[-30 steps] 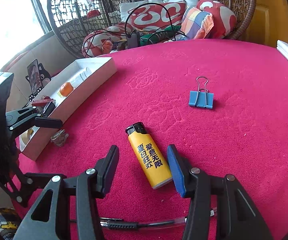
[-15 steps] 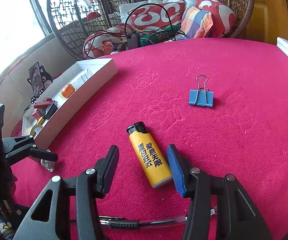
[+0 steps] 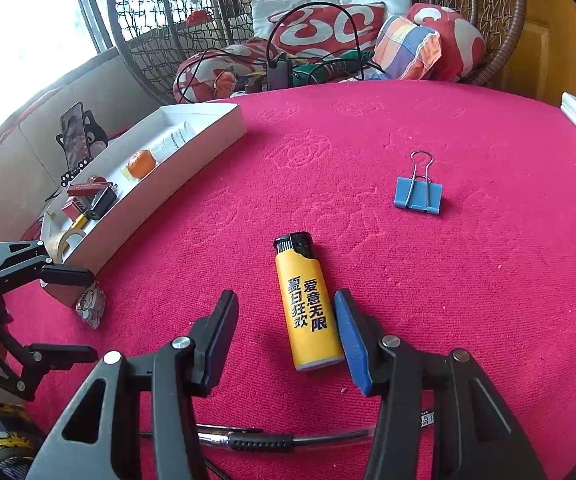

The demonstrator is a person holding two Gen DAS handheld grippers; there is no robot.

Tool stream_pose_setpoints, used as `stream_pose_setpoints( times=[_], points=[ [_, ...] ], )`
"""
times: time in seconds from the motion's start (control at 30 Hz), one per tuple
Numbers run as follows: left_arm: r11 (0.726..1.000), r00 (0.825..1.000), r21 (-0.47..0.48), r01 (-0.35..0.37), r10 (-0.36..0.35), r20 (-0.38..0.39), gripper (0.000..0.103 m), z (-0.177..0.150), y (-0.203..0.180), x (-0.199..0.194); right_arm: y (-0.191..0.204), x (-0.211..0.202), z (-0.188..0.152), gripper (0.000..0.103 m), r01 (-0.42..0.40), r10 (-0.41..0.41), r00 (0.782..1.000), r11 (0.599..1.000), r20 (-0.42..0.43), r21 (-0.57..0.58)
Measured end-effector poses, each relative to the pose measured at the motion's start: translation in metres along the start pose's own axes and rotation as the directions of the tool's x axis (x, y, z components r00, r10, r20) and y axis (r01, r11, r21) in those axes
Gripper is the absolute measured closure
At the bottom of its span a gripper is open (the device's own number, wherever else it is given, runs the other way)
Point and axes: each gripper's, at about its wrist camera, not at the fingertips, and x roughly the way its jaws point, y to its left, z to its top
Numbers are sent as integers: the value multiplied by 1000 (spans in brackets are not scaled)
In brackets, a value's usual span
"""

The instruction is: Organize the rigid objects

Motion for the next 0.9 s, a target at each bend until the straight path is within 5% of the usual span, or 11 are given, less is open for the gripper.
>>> stream_pose_setpoints(
  times=[0.3, 0.4, 0.57, 0.6, 0.73, 0.8, 0.9],
  points=[
    [997, 996, 14, -75, 76, -45, 27, -8, -16, 4, -3, -1, 0, 53, -13, 13, 1000, 1000, 5, 14],
    [1000, 999, -21, 22, -23, -29, 27, -10, -19, 6, -4, -1, 0, 53, -15, 15, 1000, 1000, 6, 16],
    [997, 998, 40, 64, -64, 7, 26, -12, -28, 6, -2, -1, 0, 53, -9, 9, 1000, 1000, 5, 9],
    [997, 998, 46, 67, -68, 13, 28, -13, -27, 6, -2, -1, 0, 53, -7, 7, 1000, 1000, 4, 6],
    [997, 997, 38, 71, -72, 29, 67, -15, -18, 0, 0, -1, -1, 56, 8, -8, 1000, 1000, 2, -11],
    [997, 996, 24, 77, -78, 37, 67, -18, -16, -3, -1, 0, -2, 80, 1, -1, 1000, 1000, -7, -14],
    [997, 996, 32, 69, -70, 53, 67, -21, -19, -4, 1, -1, -3, 81, -1, 0, 1000, 1000, -4, -21]
  ],
)
